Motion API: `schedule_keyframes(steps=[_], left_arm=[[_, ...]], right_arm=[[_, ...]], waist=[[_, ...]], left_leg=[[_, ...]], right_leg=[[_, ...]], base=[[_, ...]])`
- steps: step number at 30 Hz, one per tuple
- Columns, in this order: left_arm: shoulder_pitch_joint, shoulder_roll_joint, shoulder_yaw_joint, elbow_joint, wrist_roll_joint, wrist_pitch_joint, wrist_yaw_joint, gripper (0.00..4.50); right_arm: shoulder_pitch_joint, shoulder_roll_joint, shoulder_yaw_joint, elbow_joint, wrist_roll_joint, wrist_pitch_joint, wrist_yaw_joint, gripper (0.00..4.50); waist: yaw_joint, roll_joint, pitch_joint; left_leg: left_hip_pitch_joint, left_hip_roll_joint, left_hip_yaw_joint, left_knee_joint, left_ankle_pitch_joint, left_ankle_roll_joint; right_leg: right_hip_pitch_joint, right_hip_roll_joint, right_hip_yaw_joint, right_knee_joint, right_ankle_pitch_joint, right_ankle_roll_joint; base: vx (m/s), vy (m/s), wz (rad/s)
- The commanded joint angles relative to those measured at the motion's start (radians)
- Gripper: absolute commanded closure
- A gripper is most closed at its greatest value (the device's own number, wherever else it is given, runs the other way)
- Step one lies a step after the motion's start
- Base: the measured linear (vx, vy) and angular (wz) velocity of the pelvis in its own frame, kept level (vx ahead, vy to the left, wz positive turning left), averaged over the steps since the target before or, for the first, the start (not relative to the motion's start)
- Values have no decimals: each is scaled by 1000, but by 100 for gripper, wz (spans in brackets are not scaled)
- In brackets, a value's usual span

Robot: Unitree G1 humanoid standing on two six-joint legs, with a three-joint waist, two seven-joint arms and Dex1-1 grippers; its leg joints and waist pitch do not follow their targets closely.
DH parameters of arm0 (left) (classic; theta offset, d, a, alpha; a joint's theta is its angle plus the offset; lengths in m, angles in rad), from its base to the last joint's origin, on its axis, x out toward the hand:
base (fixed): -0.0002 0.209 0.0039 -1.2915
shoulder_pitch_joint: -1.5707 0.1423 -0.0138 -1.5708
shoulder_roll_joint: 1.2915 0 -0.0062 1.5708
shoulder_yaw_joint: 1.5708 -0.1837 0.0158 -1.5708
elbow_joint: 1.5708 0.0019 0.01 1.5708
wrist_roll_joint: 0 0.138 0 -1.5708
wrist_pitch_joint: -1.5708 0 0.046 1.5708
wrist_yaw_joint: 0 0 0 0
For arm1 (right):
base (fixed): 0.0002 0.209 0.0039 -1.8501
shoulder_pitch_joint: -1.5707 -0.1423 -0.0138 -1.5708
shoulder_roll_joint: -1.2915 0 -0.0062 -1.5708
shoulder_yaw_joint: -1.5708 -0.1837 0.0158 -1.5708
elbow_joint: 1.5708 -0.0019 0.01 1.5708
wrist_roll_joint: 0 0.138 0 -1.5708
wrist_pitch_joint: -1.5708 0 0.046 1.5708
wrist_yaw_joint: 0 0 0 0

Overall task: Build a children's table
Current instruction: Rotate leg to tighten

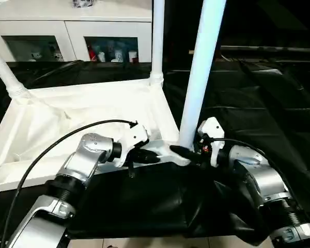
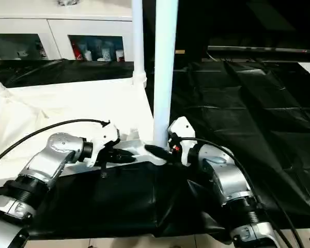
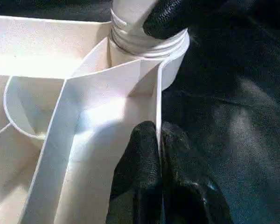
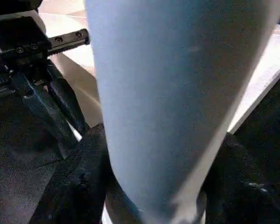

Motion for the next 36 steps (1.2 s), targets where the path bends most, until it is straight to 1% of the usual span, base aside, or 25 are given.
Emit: schedule_keyframes(steps=[1,2,5,10,12,14,15,16,17,18,19,20,21,22,23,24,25,26,27,29,31,32,33,35,36], left_arm=[[8,-11,-2,-39,-48,0,-27,450],[8,-10,-2,-40,-49,3,-28,450],[8,-10,-1,-41,-48,4,-29,450],[8,-10,1,-38,-47,4,-28,450],[5,-12,0,-32,-36,8,-7,450],[-14,-34,9,4,-15,-1,59,450],[-19,-38,10,11,-12,-3,72,450],[-41,-62,20,51,6,-13,140,450],[-44,-65,21,55,7,-13,146,450],[-70,-95,30,95,19,-10,213,450],[-70,-95,30,95,19,-10,213,450],[-102,-135,40,139,30,-2,293,450],[-102,-135,40,139,30,-2,293,450],[-113,-150,42,153,34,1,319,450],[-134,-182,46,186,39,3,375,450],[-149,-204,48,208,43,4,412,450],[-156,-214,49,221,47,2,434,450],[-178,-248,46,259,62,-5,494,450],[-186,-264,44,272,66,-6,512,450],[-197,-286,41,293,69,-12,528,450],[-199,-294,38,294,65,-19,514,450],[-199,-294,38,294,65,-21,511,450],[-199,-289,37,292,65,-29,499,450],[-197,-280,37,292,64,-33,489,450],[-196,-275,38,293,63,-37,483,450]], right_arm=[[1,-2,18,-9,4,13,20,215],[3,-3,18,-10,5,14,20,215],[5,-4,18,-12,6,15,21,241],[10,-5,18,-9,0,11,21,249],[13,4,9,-2,1,18,-2,250],[9,31,-15,45,-14,27,-86,250],[8,35,-19,54,-17,27,-100,250],[3,61,-38,99,-33,21,-179,250],[3,64,-40,102,-34,21,-186,250],[0,99,-61,133,-44,21,-272,250],[0,99,-61,133,-44,21,-272,251],[-11,146,-85,163,-56,26,-387,251],[-11,146,-85,163,-56,26,-387,251],[-16,163,-93,173,-61,27,-429,251],[-33,198,-107,200,-67,27,-502,251],[-44,221,-116,218,-71,27,-549,251],[-52,232,-120,232,-73,23,-573,251],[-82,266,-133,278,-78,12,-646,251],[-101,281,-136,305,-83,7,-676,251],[-127,300,-131,346,-100,-14,-713,251],[-140,311,-123,364,-102,-39,-697,251],[-141,313,-124,366,-100,-42,-693,251],[-147,320,-128,367,-91,-56,-673,251],[-146,317,-127,360,-91,-68,-657,251],[-145,314,-126,354,-92,-76,-648,251]], waist=[[-1,-11,-61],[-1,-10,-61],[-3,-11,-61],[-3,-10,-62],[-3,-9,-62],[-4,-10,-61],[-5,-9,-59],[-5,-10,-59],[-6,-9,-57],[-6,-11,-57],[-7,-9,-56],[-8,-10,-57],[-6,-10,-58],[-7,-14,-59],[-5,-12,-59],[-6,-10,-60],[-7,-9,-58],[-7,-8,-61],[-9,-8,-60],[-7,-9,-63],[-5,-11,-64],[-5,-11,-64],[-5,-11,-63],[-5,-11,-62],[-5,-14,-62]], left_leg=[[-8,-8,19,-61,-187,52],[-9,-8,18,-62,-185,53],[-9,-9,19,-61,-185,53],[-8,-10,19,-60,-178,53],[-8,-9,19,-60,-177,53],[-8,-10,20,-60,-180,51],[-6,-11,20,-61,-195,44],[-5,-12,19,-62,-204,36],[-6,-12,19,-62,-211,33],[-5,-13,18,-63,-222,26],[-3,-14,19,-63,-230,24],[-4,-14,17,-64,-229,15],[-1,-14,17,-63,-231,13],[-6,-15,16,-63,-221,14],[-5,-14,16,-64,-220,16],[-4,-16,18,-62,-215,17],[-2,-16,19,-62,-221,15],[-3,-18,18,-62,-216,11],[-3,-17,17,-63,-222,6],[-4,-17,16,-62,-216,10],[-6,-18,19,-59,-196,28],[-8,-18,18,-59,-191,32],[-9,-19,19,-59,-186,39],[-9,-19,19,-60,-199,42],[-8,-18,18,-61,-204,44]], right_leg=[[61,-35,28,-74,-227,-206],[62,-35,28,-73,-226,-204],[62,-34,28,-74,-230,-203],[62,-33,28,-74,-222,-203],[62,-33,27,-73,-217,-206],[60,-33,28,-74,-222,-206],[59,-33,27,-78,-255,-199],[58,-33,26,-81,-284,-189],[56,-34,26,-83,-301,-184],[56,-34,26,-85,-331,-172],[53,-33,26,-88,-347,-166],[53,-33,26,-87,-352,-157],[52,-33,27,-89,-350,-157],[57,-34,27,-87,-343,-154],[56,-35,27,-87,-338,-154],[54,-32,28,-86,-319,-158],[51,-33,28,-88,-325,-160],[54,-33,27,-86,-322,-160],[54,-34,26,-88,-330,-160],[58,-34,26,-85,-306,-160],[59,-34,27,-82,-248,-173],[62,-34,27,-80,-240,-176],[62,-34,26,-81,-236,-177],[62,-34,25,-84,-267,-171],[61,-35,24,-84,-286,-167]], base=[[0,0,0],[0,0,0],[0,0,0],[0,0,0],[0,0,0],[0,0,0],[0,0,0],[0,0,0],[0,0,0],[0,0,0],[0,0,0],[0,0,0],[0,0,0],[0,0,0],[0,0,0],[0,0,0],[0,0,0],[0,0,0],[0,0,0],[0,0,0],[0,0,0],[0,0,0],[0,0,0],[0,0,0],[0,0,0]])
